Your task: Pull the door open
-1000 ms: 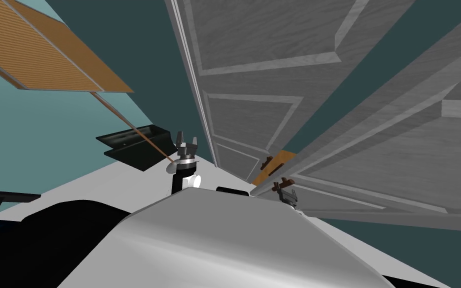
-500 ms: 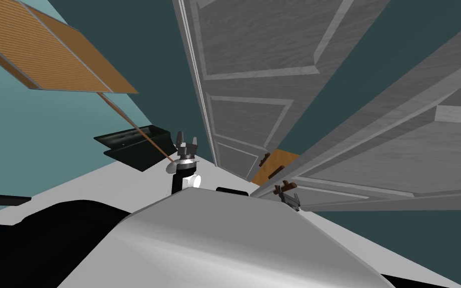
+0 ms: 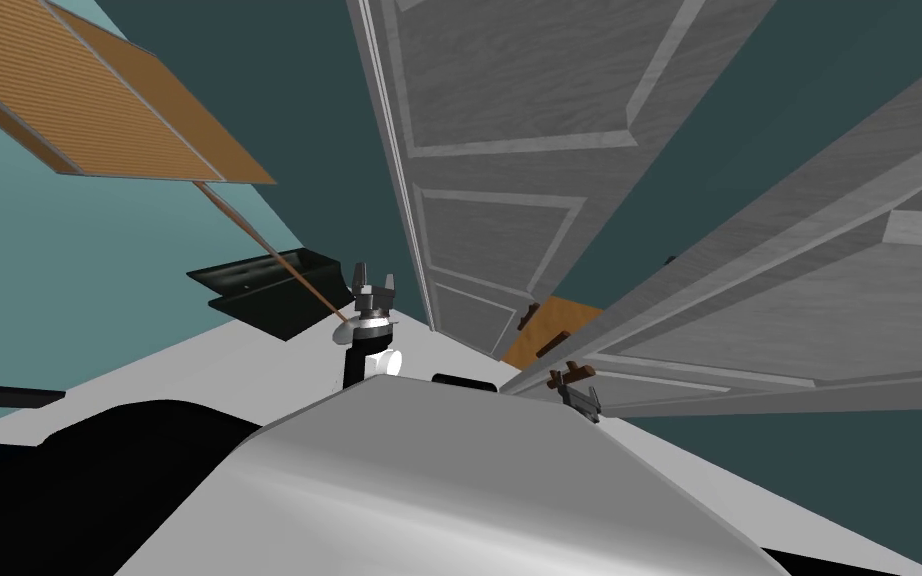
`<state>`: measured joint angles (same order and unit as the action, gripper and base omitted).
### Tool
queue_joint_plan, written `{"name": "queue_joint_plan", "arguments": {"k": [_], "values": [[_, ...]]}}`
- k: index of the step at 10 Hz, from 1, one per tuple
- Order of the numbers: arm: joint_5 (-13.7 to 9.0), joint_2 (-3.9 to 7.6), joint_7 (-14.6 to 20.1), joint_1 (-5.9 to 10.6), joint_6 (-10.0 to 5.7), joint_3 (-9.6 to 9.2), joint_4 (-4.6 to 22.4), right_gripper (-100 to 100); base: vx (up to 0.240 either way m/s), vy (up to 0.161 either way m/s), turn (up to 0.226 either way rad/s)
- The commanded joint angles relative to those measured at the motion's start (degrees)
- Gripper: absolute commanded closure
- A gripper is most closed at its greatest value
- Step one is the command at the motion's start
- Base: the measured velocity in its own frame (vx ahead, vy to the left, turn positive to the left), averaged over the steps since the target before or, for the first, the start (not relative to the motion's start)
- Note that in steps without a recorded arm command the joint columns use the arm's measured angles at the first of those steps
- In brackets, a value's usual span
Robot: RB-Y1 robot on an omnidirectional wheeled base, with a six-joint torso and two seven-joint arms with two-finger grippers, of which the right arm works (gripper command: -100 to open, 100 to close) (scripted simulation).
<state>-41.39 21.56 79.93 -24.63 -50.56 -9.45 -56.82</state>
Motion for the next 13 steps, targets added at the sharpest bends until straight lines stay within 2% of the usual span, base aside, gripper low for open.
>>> {"name": "queue_joint_plan", "arguments": {"k": [1, 6, 7, 13], "values": [[-0.5, 1.13, 0.7, -0.22, -0.19, 0.94, 2.9, 100, 0.006, 0.011, 0.011], [-0.5, 1.13, 0.7, -0.22, -0.19, 0.94, 3.1, 100, 0.0, 0.001, -0.006], [0.8, 1.13, 1.7, -0.43, -1.35, -1.29, 0.3, 100, -0.128, -0.013, 0.275], [3.9, 4.13, 6.7, 0.39, -5.47, -6.04, 0.7, 100, -0.212, -0.074, 0.22]]}}
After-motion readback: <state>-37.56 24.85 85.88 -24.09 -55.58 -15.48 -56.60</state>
